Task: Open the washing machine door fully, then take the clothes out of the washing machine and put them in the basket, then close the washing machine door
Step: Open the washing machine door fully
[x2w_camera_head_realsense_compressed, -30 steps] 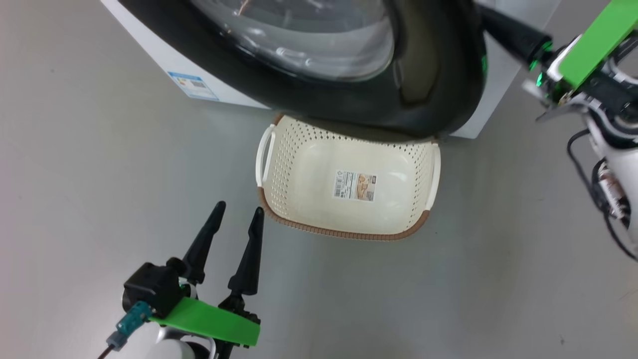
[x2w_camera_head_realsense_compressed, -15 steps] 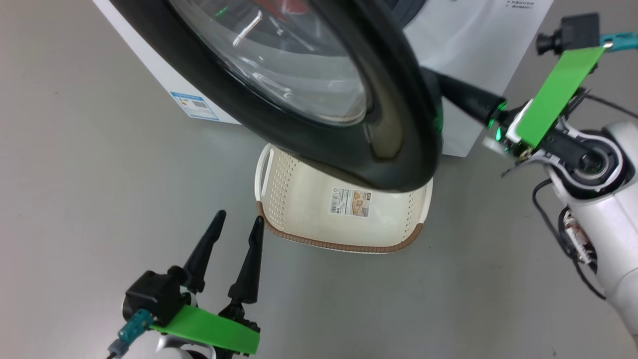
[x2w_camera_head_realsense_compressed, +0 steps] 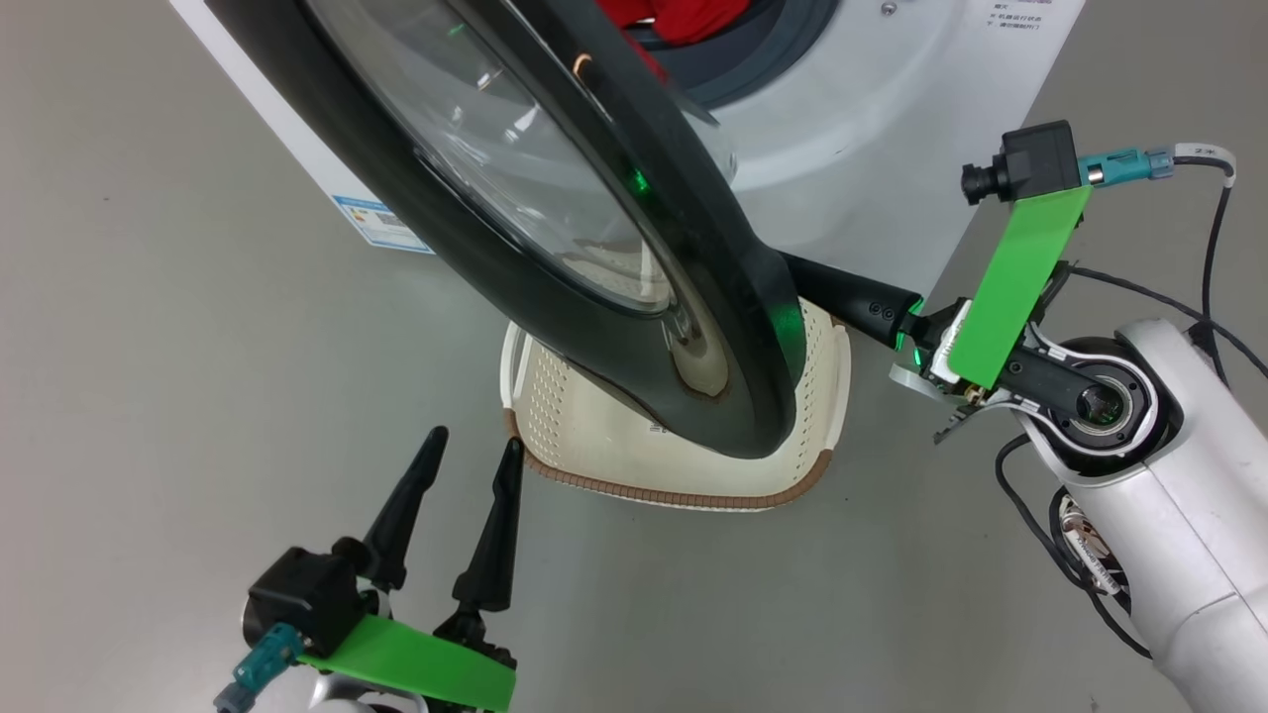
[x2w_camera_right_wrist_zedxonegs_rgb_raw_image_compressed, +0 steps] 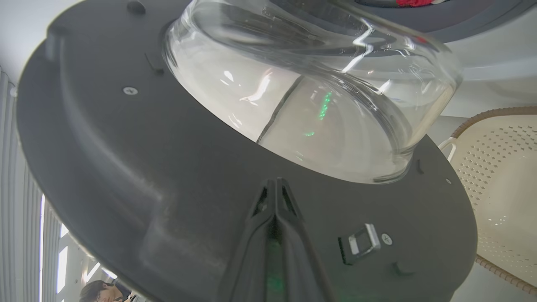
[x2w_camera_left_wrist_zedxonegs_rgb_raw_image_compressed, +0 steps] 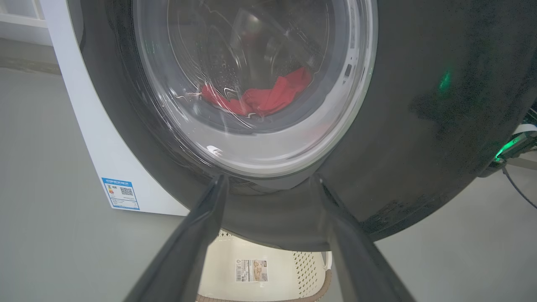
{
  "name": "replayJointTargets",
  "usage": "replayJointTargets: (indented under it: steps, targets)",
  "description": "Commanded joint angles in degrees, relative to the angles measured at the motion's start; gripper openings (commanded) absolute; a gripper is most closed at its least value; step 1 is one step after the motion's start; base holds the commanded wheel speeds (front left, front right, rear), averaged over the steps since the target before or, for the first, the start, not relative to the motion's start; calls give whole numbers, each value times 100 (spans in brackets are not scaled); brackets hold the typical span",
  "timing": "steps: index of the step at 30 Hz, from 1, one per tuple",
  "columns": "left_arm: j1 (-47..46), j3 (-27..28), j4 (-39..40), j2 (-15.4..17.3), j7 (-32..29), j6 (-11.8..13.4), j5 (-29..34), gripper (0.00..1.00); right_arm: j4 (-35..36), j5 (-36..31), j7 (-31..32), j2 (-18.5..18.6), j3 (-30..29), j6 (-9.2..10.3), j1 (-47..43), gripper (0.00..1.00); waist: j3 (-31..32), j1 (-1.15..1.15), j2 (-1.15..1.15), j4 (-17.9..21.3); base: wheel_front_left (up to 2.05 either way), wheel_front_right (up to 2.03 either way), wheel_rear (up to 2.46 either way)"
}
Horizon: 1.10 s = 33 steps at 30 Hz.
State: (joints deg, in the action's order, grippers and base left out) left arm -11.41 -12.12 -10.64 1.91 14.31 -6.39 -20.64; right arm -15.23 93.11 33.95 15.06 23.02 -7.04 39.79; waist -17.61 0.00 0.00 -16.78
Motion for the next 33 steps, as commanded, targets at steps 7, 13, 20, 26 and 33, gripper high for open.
replayJointTargets:
  steps: [7, 13, 20, 26, 33]
  targets:
    - [30, 209, 148, 97, 69, 49, 62, 100, 106, -235, -270, -106, -108, -45, -105, 43, 26, 0, 0, 2, 0, 0, 0]
    - [71, 261, 71, 97, 69, 39, 82, 100, -78, -294, -544, -100, -259, -45, -290, 100, 161, 0, 0, 56, 0, 0, 0]
    - [133, 347, 12, 97, 69, 10, 151, 100, -156, -336, -860, -78, -384, -45, -708, 100, 294, 0, 0, 172, 0, 0, 0]
    - [258, 490, -77, 97, 69, -34, 249, 100, -174, -332, -1118, -48, -464, -45, -1280, 100, 462, 0, 0, 333, 0, 0, 0]
    - [448, 643, -159, 97, 69, -72, 353, 100, -154, -267, -1344, -42, -557, -45, -2006, 100, 684, 0, 0, 570, 0, 0, 0]
